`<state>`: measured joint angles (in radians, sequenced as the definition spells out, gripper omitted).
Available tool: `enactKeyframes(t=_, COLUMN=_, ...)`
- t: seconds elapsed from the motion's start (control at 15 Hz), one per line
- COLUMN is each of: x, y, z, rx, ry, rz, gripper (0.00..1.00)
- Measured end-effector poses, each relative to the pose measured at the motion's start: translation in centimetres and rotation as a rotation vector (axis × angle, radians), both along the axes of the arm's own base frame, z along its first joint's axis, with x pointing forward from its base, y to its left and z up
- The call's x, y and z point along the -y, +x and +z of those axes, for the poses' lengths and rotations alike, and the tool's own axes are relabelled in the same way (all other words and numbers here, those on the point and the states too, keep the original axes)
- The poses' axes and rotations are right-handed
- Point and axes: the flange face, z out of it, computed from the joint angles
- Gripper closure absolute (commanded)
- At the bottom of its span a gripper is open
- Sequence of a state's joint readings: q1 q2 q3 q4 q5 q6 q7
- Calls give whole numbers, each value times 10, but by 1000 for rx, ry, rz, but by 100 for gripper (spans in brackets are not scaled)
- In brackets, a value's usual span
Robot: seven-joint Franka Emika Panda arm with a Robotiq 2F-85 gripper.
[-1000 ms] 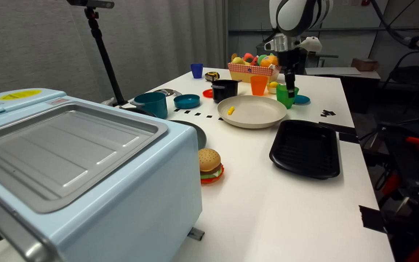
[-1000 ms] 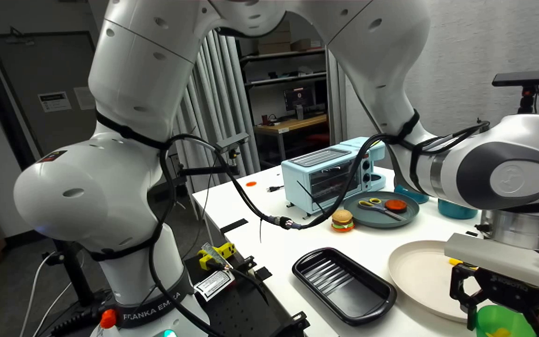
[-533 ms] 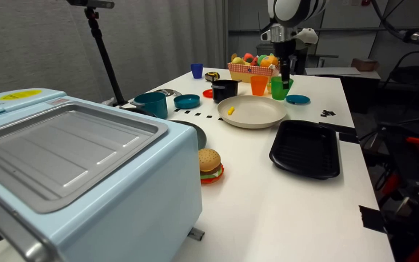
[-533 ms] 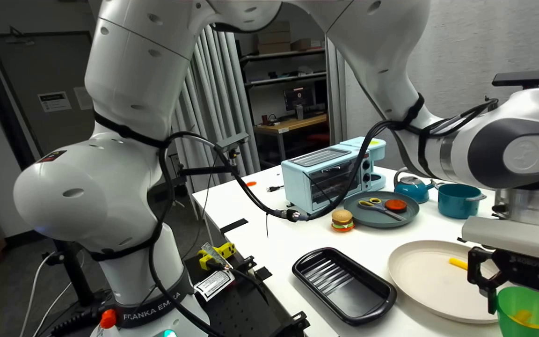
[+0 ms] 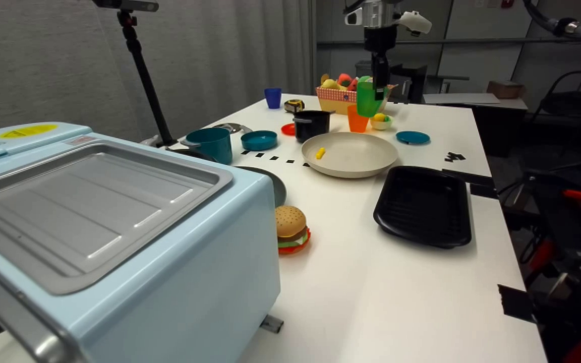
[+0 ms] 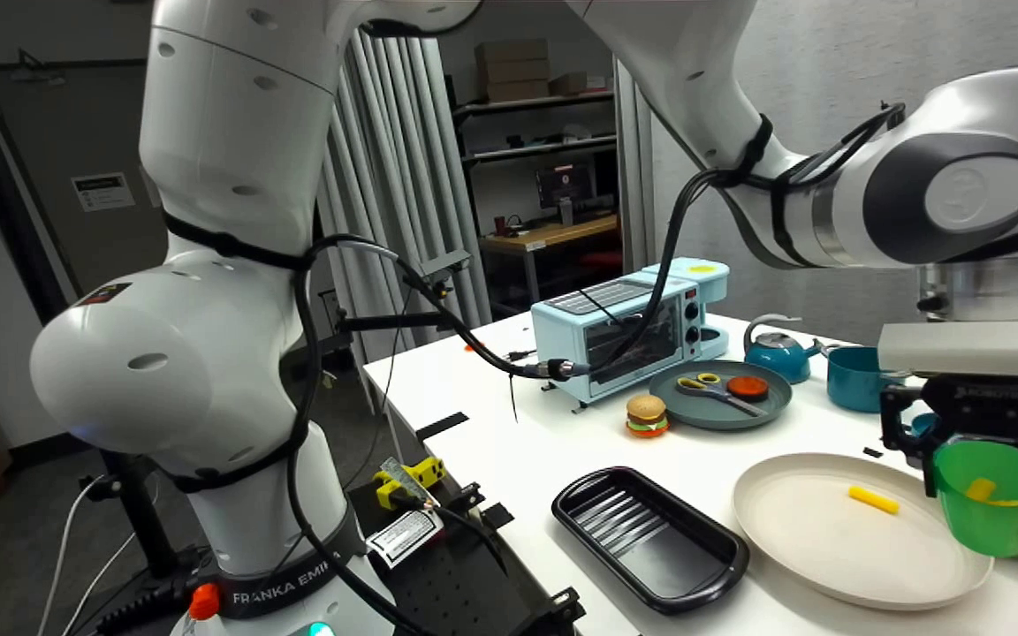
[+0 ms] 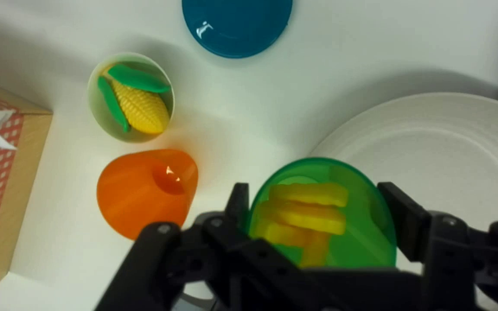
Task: Pour the contents from the green cup onto the brown plate
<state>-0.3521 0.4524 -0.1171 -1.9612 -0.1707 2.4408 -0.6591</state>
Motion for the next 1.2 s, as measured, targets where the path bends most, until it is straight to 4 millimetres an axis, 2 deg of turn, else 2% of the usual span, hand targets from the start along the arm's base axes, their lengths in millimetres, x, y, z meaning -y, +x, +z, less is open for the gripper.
enactKeyframes(t=0.27, x=-39, y=17, z=15, rx=12, ry=-12, rz=110, gripper=50)
enactKeyframes(t=0.53, x=-70, y=23, z=12, rx=-40, ry=-95, rz=267, gripper=50)
enactKeyframes(t=1.2, x=-112, y=11, z=-9, rx=-93, ry=-462, rz=685, gripper=50)
